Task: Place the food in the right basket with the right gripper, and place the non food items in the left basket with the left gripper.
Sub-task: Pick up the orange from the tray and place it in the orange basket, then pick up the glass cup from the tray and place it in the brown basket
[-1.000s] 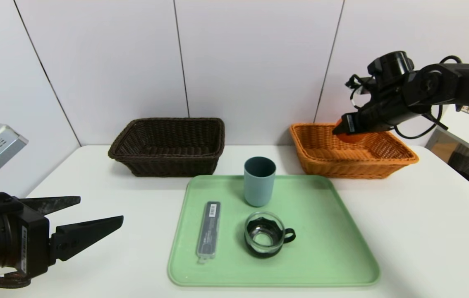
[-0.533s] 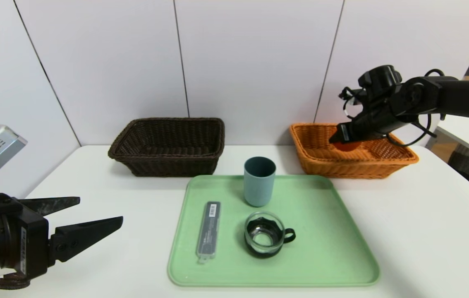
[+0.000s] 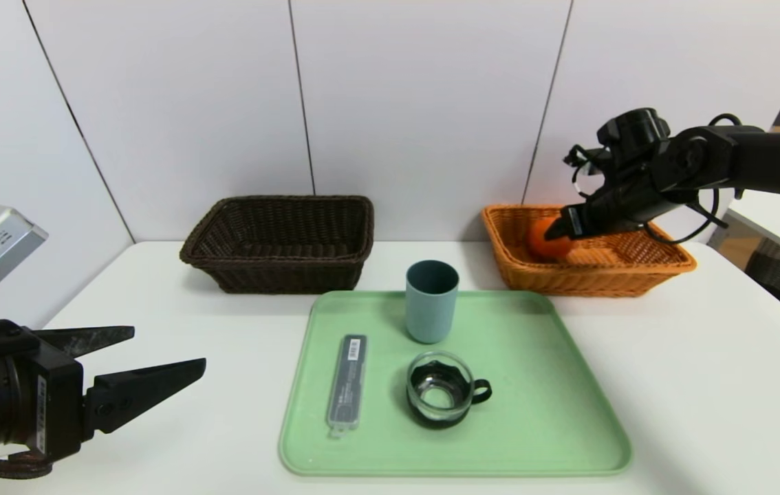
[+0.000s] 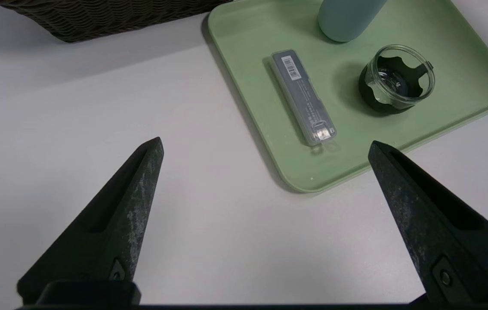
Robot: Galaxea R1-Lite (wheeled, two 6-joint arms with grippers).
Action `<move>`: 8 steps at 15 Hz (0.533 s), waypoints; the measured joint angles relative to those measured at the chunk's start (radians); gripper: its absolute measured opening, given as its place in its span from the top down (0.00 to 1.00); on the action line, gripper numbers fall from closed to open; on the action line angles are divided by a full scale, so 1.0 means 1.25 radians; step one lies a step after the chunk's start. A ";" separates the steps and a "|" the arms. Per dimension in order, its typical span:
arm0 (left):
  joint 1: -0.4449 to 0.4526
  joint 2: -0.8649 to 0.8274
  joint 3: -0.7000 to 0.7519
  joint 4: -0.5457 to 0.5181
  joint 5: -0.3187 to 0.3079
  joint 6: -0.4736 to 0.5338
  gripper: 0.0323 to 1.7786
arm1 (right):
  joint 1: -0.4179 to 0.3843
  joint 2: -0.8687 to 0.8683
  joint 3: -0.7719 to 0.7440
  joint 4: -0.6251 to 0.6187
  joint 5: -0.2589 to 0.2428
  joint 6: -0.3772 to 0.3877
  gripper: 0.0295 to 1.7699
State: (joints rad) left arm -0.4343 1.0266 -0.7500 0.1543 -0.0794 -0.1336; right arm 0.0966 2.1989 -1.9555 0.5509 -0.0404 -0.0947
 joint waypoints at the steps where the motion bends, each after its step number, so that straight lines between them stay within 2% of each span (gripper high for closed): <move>1: 0.000 0.000 0.000 0.000 0.000 0.000 0.05 | 0.000 -0.002 0.001 0.000 0.000 0.002 0.14; 8: 0.000 0.000 0.001 0.000 0.002 0.000 0.05 | 0.002 -0.082 0.046 0.009 0.009 -0.002 0.08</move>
State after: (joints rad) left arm -0.4343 1.0266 -0.7485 0.1543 -0.0774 -0.1340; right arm 0.0989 2.0970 -1.8974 0.5617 -0.0291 -0.0974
